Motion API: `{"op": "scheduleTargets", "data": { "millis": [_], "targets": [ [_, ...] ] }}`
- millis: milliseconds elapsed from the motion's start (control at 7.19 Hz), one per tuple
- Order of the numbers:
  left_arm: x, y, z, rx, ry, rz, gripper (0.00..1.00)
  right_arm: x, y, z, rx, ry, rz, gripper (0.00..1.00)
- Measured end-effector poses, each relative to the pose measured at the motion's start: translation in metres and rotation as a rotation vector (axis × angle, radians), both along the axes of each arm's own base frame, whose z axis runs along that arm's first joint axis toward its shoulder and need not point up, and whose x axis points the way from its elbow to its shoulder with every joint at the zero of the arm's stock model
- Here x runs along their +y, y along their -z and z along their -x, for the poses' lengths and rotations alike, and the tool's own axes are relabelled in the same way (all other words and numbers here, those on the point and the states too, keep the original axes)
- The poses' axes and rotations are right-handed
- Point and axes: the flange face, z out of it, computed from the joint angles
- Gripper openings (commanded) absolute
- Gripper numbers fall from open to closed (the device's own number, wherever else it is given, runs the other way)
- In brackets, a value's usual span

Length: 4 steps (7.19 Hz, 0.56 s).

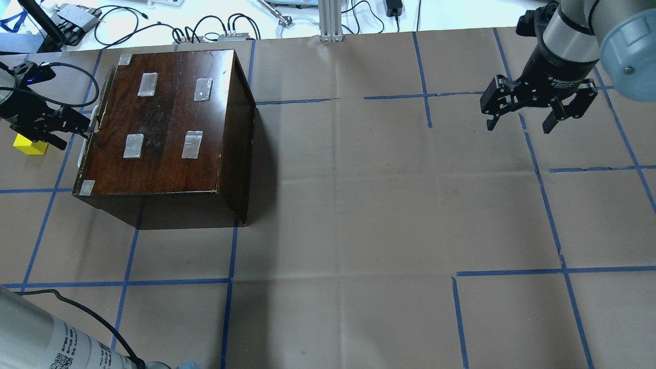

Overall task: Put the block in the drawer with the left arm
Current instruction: 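Hook the white handle with the left gripper and pull the drawer open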

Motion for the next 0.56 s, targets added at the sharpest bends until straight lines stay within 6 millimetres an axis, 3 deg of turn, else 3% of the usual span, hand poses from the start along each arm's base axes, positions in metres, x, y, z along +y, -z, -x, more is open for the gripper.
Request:
{"op": "scheduleTargets", "data": {
  "millis": [556],
  "targets": [
    [0.006,-0.005,-0.024,-0.041,-0.018,-0.005,0.98,0.000,0.000,0.000,0.000,0.001,0.001,1.00]
  ]
}}
